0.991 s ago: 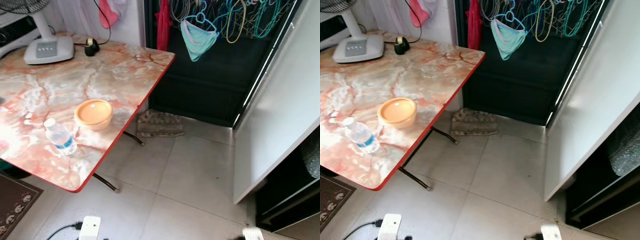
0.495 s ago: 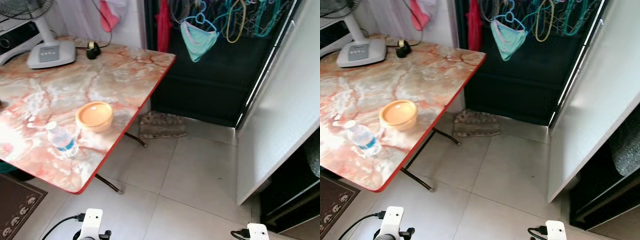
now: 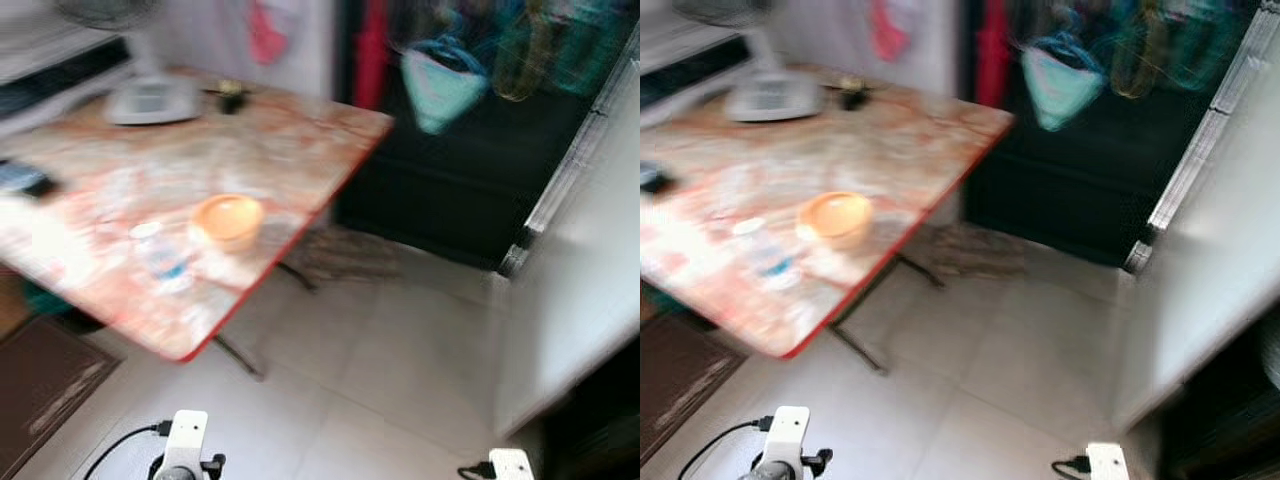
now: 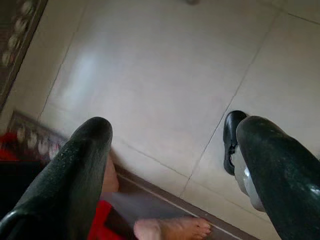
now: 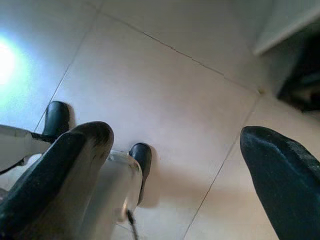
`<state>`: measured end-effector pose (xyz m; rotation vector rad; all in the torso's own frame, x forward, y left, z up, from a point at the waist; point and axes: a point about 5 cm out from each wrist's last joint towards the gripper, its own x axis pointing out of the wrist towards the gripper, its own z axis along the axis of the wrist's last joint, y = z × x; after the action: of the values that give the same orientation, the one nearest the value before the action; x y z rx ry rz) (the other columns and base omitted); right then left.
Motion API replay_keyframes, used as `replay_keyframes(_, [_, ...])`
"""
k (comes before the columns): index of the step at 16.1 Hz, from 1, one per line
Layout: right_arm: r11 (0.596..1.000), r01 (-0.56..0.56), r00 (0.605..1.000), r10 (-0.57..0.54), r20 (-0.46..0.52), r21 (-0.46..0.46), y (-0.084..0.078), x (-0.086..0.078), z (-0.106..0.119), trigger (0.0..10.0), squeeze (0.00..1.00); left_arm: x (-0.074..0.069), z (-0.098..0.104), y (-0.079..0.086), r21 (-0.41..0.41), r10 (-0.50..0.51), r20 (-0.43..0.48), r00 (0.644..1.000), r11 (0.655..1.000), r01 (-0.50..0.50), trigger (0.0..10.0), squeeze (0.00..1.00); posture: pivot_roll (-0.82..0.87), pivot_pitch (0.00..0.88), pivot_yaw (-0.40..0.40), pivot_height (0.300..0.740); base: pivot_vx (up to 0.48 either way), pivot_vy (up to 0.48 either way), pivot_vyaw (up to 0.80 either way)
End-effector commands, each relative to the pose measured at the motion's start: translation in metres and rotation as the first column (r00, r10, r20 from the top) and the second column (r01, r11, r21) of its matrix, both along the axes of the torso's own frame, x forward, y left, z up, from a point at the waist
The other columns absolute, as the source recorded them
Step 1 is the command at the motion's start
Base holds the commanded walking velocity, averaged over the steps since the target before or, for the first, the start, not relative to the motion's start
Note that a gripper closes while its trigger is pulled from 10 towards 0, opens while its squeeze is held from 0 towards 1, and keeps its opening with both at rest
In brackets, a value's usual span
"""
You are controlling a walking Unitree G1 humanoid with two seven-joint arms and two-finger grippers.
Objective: Restocking fridge
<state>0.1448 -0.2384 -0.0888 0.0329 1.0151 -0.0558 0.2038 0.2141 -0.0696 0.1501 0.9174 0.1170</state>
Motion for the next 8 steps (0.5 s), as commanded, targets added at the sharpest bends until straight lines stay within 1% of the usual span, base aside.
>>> replay_keyframes(1, [1.000, 0.001, 1.000, -0.001, -0.004, 0.003, 0.0005, 0.0012, 0.0002, 10.0, 0.00, -0.0052, -0.0026, 0.0017, -0.004, 0.026, -0.015, 1.000, 1.000, -0.026, 10.0, 0.00, 0.09, 0.000, -0.027, 0.740, 0.000, 0.000, 0.78])
replay_keyframes(4, [1.000, -0.014, 1.000, 0.014, -0.010, 0.000, 0.0016, 0.0021, 0.0001, 10.0, 0.00, -0.0050, -0.0026, 0.0015, -0.001, 0.028, -0.016, 0.999, 1.000, -0.028, 10.0, 0.00, 0.09, 0.000, -0.028, 0.740, 0.000, 0.000, 0.73])
replay_keyframes(6, [1.000, 0.007, 1.000, -0.007, -0.014, 0.019, 0.0038, 0.0014, -0.0009, 10.0, 0.00, -0.0056, -0.0027, 0.0025, 0.003, 0.032, -0.014, 0.999, 0.999, -0.032, 10.0, 0.00, 0.10, 0.000, -0.020, 0.740, 0.000, 0.000, 0.00])
replay_keyframes(8, [1.000, -0.003, 1.000, 0.003, -0.011, 0.021, 0.0073, 0.0008, -0.0018, 10.0, 0.00, -0.0072, -0.0028, 0.0047, 0.017, 0.029, -0.006, 1.000, 0.999, -0.029, 10.0, 0.00, 0.08, 0.000, -0.001, 0.740, 0.000, 0.000, 0.00])
